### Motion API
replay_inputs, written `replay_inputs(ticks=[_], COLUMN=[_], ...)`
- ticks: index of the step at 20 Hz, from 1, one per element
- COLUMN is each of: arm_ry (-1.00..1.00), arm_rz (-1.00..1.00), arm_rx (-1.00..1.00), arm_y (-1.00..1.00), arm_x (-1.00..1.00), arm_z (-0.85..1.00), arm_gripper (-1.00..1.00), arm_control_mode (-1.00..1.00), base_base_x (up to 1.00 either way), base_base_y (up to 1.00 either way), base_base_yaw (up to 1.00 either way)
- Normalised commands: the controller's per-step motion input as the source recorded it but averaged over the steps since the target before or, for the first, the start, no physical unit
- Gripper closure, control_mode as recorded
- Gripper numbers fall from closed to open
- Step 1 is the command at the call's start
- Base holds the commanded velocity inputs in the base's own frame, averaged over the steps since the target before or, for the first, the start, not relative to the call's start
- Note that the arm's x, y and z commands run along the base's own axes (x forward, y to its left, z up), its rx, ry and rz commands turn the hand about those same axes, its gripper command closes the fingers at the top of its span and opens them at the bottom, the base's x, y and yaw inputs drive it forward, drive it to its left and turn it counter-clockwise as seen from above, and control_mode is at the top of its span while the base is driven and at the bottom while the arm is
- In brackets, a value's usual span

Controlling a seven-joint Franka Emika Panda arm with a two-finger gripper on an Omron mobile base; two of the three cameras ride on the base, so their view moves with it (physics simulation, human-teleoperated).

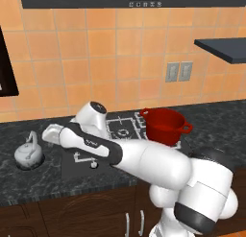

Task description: Pick the kettle from the counter and place it on a stove burner. Then turn the burner on.

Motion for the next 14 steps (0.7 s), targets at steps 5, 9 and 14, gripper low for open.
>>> replay_inputs(ticks=[5, 9, 14], arm_ry=[0.0, 0.0, 0.03], arm_rz=[-0.05, -0.11, -0.1], arm_rx=[0.0, -0.01, -0.03], arm_y=[0.36, 0.44, 0.61], arm_x=[0.28, 0.37, 0.44], arm_z=[0.0, -0.01, -0.12], arm_gripper=[-1.0, -1.0, -1.0], arm_control_mode=[-1.0, -1.0, -1.0], base_base_x=[0.0, 0.0, 0.0], base_base_y=[0.0, 0.0, 0.0], base_base_yaw=[0.0, 0.0, 0.0])
